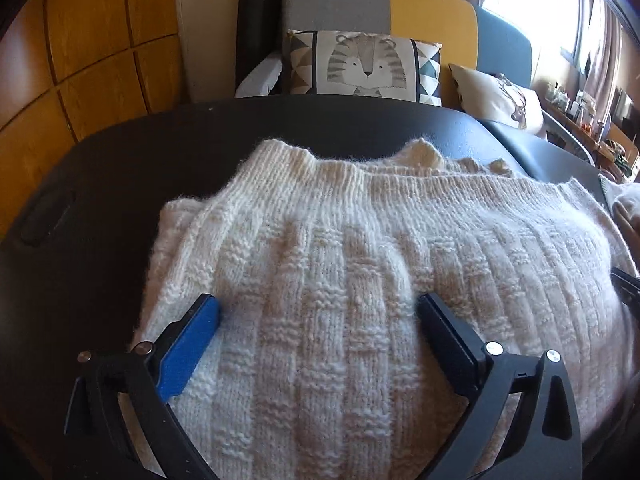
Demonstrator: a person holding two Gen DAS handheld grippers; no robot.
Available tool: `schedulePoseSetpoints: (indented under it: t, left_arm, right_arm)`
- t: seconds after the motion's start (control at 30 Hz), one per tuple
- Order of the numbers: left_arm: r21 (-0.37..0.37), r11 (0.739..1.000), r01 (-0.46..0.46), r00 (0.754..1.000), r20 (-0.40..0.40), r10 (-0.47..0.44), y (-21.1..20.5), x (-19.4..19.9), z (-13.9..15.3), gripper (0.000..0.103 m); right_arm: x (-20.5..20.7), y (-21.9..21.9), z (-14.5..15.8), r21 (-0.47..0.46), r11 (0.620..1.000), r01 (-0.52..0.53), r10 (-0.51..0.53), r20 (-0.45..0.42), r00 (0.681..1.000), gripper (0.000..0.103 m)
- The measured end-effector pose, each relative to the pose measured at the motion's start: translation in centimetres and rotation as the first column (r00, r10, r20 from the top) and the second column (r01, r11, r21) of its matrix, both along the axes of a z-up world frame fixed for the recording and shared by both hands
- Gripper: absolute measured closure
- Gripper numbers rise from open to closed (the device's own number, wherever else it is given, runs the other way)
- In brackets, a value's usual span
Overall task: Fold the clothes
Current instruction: 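Grasp the sweater fold edge with the right gripper while the left gripper presses the body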
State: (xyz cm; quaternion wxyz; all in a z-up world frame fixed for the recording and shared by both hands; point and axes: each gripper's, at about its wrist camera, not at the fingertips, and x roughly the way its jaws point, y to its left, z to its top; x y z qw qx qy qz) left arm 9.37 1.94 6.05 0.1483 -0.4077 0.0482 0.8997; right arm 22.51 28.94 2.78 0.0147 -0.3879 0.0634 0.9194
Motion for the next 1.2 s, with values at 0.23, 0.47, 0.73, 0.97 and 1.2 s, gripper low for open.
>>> schedulePoseSetpoints:
  t: [0.23,0.47,0.73,0.97,1.2]
  left_arm:
    - [0.024,1.0,0.004,1.0,-0.023,-0.003,-0.4,0.3,-0.3,0.002]
    - [0.025,1.0,0.002,0.999,-0.032,-0.002,-0.3,0.4,-0.4,0.002]
    - [0.027,1.0,0.005,0.999,-0.039,-0.004,-0.2,0.6,-0.5,0.002]
    - [0.069,0.998,-0.012,1.0,-0.026,0.014,-0.7,0.2,1.3,0.002]
    - [0.064,0.995,-0.078,0.997,0.019,0.077,-1.2,-5.8,3.2,0.029]
  right_arm:
    - [0.3,2.1,1.1,-0.129,0.991,0.043,-0.038,0.038,0.999,0.08]
    - [-3.9,2.9,3.8,-0.03,0.999,0.032,-0.032,0.009,0.999,0.084]
    - [-5.2,5.8,1.0,0.051,0.989,0.14,-0.144,0.072,0.987,0.103]
    - [-4.7,6.1,0.7,0.048,0.985,0.165,-0.167,0.044,0.985,0.103]
    - [-4.3,6.0,0.7,0.039,0.987,0.153,-0.154,0.026,0.988,0.103]
